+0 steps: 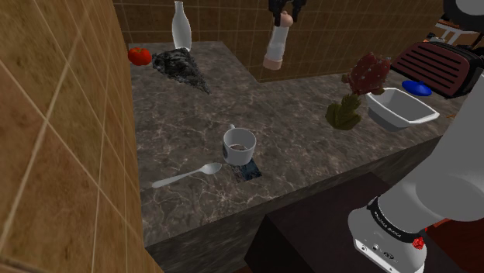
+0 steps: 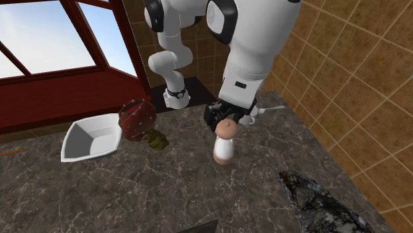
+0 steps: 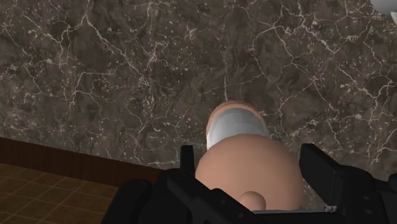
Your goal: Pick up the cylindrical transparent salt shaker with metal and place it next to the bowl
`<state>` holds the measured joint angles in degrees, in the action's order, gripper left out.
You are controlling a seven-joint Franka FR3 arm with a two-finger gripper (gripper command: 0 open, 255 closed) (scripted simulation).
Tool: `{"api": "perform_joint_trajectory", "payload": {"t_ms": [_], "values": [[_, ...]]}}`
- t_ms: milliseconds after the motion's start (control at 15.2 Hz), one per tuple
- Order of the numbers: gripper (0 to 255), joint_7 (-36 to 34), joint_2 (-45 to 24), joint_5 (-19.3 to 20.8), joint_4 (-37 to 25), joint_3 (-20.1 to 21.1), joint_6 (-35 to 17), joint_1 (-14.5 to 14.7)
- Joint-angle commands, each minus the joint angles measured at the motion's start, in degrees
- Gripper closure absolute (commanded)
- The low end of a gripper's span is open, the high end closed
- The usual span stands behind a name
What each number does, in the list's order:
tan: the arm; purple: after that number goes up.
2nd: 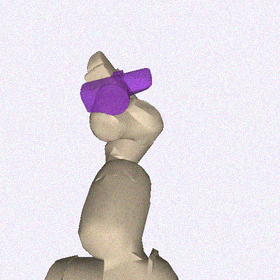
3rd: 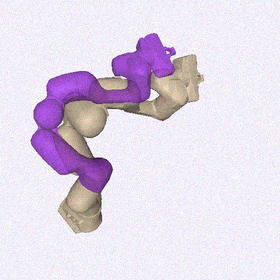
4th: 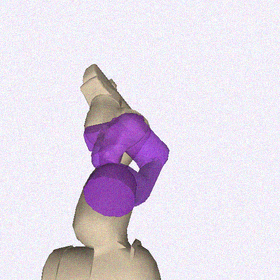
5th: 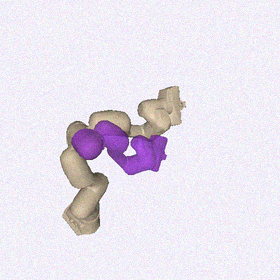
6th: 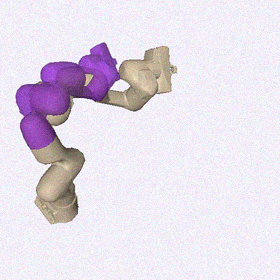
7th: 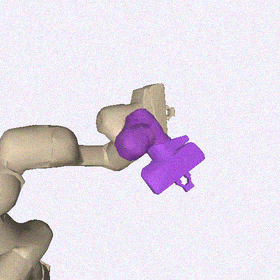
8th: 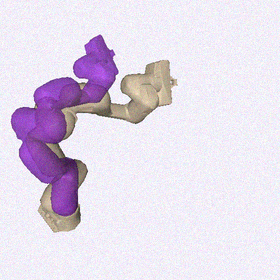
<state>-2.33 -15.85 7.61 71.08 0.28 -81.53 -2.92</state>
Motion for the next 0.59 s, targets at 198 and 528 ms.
{"api": "perform_joint_trajectory", "payload": {"t_ms": [198, 528], "values": [[255, 2.1, 11.7, 0.1, 13.9, -0.9, -2.5, -1.5], [255, 5.0, 22.1, 0.6, 24.5, -2.4, -3.1, -3.0]]}}
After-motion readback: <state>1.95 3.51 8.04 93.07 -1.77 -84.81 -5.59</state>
